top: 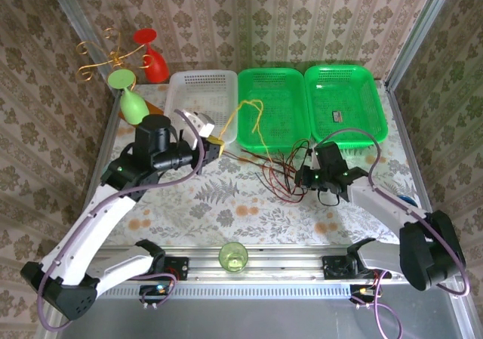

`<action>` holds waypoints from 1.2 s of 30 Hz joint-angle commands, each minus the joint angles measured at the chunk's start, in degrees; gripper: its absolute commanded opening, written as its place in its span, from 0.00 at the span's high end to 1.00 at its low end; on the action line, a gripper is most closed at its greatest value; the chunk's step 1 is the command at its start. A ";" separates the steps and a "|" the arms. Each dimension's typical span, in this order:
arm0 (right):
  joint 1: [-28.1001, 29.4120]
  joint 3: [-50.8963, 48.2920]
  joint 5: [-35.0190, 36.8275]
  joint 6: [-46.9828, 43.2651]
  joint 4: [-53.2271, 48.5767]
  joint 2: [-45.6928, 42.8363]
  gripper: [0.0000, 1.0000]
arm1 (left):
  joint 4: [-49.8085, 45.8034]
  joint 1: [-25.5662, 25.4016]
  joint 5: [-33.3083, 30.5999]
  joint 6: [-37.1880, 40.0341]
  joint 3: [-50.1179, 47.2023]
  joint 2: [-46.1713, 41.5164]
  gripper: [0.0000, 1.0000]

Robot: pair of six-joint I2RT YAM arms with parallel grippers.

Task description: Untangle the cables

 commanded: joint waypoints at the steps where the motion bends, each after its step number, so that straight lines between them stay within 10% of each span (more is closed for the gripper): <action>1: -0.28 0.04 3.31 1.36 -0.12 3.68 1.00 | 1.07 0.47 -0.35 -1.92 1.80 -1.27 1.00; 6: -0.06 1.03 3.60 1.88 -1.45 9.86 1.00 | 4.52 0.50 1.48 -4.72 -1.34 -1.49 1.00; 14: 0.18 2.29 1.44 -1.41 -2.33 -0.38 0.57 | 6.26 0.47 0.63 -5.06 -3.89 -0.98 1.00; 24: 0.21 5.94 0.79 -5.66 -10.78 -17.64 0.33 | 6.78 0.47 2.85 -8.26 0.91 1.60 1.00; 36: 0.51 0.57 -2.96 -21.00 14.26 -24.93 0.31 | 7.87 0.29 4.58 -9.99 1.29 1.78 1.00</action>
